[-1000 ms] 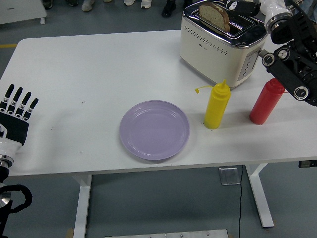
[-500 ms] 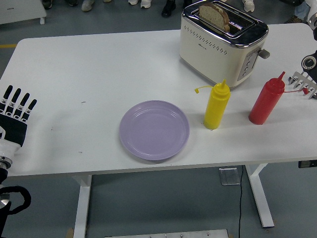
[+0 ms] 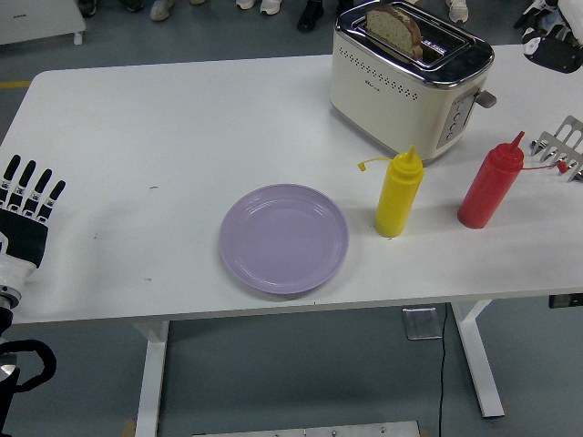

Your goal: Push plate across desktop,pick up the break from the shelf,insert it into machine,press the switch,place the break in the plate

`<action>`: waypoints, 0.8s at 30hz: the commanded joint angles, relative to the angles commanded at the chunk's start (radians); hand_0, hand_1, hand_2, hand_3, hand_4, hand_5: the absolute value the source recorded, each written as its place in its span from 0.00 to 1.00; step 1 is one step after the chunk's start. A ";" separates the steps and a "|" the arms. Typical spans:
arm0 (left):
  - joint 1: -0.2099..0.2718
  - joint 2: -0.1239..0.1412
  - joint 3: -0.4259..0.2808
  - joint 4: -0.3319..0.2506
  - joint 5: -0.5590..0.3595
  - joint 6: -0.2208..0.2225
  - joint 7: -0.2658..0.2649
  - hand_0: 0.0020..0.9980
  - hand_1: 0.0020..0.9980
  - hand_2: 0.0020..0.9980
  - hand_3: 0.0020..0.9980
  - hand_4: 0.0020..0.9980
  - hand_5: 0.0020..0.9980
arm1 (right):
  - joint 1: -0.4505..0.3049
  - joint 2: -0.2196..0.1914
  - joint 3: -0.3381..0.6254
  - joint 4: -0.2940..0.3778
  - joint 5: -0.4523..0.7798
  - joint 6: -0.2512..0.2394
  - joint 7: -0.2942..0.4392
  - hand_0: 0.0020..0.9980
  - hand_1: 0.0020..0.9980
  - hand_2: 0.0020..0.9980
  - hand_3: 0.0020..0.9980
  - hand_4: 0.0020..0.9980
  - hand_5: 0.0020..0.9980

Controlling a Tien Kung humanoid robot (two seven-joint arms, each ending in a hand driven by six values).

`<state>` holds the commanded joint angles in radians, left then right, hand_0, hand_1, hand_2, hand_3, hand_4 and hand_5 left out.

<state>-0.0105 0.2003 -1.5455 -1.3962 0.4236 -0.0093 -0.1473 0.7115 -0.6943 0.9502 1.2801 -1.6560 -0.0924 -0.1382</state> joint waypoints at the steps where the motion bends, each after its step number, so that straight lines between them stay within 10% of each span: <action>1: 0.000 0.000 0.000 0.000 0.000 0.000 0.000 0.81 0.86 0.92 0.86 0.64 1.00 | -0.001 0.000 -0.005 -0.004 -0.001 0.006 0.002 0.26 0.38 0.60 0.55 0.19 0.35; 24: -0.003 -0.002 0.000 0.001 -0.001 0.000 0.000 0.81 0.86 0.92 0.86 0.64 1.00 | 0.029 0.044 -0.114 -0.108 -0.024 0.047 0.018 0.26 0.38 0.59 0.54 0.14 0.32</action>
<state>-0.0139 0.1987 -1.5454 -1.3957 0.4222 -0.0095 -0.1478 0.7409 -0.6507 0.8359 1.1720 -1.6801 -0.0456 -0.1202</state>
